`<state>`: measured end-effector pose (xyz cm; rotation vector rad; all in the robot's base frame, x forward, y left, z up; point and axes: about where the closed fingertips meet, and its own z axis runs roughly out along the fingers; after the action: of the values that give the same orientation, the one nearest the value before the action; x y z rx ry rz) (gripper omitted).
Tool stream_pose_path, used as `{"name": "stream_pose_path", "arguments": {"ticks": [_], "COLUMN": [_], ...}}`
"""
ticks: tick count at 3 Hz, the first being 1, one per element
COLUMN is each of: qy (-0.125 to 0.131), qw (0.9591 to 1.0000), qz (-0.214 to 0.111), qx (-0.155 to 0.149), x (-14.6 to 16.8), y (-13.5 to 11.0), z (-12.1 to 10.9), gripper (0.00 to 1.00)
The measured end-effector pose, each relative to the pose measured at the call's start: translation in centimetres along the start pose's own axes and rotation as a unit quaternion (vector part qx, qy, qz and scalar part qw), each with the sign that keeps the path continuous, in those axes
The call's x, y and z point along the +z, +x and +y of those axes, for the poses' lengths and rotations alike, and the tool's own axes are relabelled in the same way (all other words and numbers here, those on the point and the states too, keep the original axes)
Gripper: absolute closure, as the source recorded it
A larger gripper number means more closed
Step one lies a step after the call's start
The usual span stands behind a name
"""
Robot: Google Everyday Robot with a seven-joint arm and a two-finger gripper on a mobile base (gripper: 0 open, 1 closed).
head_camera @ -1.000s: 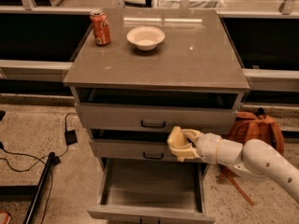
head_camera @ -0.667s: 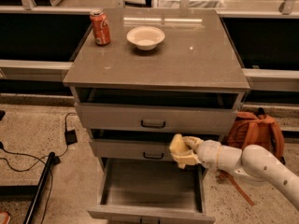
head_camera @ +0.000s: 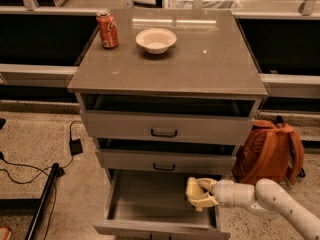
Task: Place sponge into bottom drawer
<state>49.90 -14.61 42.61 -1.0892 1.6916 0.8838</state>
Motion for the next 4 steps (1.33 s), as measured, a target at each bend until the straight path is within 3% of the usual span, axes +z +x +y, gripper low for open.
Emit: {"name": "stream_pose_path", "arguments": {"ticks": [1,2,3,4], "qy": [0.0,0.04,0.085,0.092], "qw": [1.0,0.9989,0.9954,0.9942], "qz": [0.001,-0.026,-0.045,-0.055], "qx": [0.001,0.002,-0.001,-0.002], "x": [0.0,0.9,3.7,7.2], "y": [0.2,0.9,4.0,8.2], "z": [0.0,-1.6,-4.6,-6.5], "gripper": [1.0,1.0,1.0,1.0]}}
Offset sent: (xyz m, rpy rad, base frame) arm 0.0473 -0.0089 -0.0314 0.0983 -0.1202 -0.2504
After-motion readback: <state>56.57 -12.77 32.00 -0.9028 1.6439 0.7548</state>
